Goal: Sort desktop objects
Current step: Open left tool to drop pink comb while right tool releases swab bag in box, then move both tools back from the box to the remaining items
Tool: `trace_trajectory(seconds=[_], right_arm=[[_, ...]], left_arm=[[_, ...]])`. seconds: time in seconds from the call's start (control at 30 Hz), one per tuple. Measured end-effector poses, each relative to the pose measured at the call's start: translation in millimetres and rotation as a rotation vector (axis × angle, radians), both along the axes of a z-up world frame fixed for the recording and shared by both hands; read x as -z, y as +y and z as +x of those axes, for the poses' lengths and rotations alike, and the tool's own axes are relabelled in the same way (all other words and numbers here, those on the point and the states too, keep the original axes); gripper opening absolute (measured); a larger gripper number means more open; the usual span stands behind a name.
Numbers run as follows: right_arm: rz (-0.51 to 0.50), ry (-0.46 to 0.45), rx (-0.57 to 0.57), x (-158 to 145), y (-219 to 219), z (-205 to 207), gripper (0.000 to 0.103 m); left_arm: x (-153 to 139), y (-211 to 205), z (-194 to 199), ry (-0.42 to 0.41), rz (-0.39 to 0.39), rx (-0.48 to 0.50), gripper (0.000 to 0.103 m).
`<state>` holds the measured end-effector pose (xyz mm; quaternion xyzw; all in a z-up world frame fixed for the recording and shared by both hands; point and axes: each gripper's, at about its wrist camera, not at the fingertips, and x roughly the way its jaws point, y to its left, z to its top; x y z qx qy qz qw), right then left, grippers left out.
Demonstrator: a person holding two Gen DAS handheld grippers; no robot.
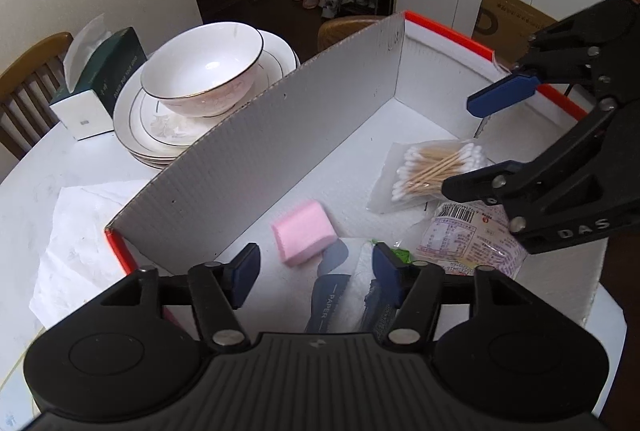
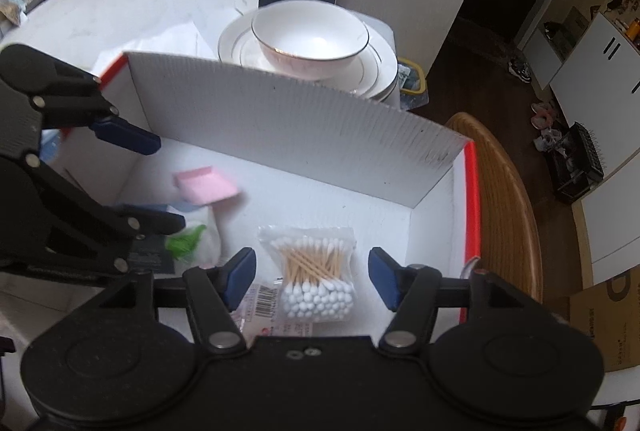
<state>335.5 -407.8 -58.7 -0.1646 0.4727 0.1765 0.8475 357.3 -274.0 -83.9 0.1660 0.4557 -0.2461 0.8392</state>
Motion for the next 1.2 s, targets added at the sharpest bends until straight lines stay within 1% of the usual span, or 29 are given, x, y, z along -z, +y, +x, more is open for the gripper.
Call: trace_trajectory(seconds=[0.3,0.47,0.7,0.97,1.2], right_arm=[[0.086,-0.050,0.013,-31,-1,-29,0.065],[0.117,-0.091,0.041,-42,0,-46,0.065],[0.171,-0.113,0.054,-54,10,-70,0.065],[0.198,-0.122,0.064,-62,36,-94,0.065],[0.225,-0.120,0.047,-65,77,-116,0.069]], left_arm=[[-23,20,-19,-0.028,-0.105,-0.025,0.064],[-35,31,-34,-0.061,-0.139,-0.052,0.064],[-51,54,-62,-0.112,-0.181,-0.086,0.064],[-62,91,-93,-0.141,-0.220,-0.128,0.064],[-70,140,-122,-0.167,-0.246,-0.187,0.064]])
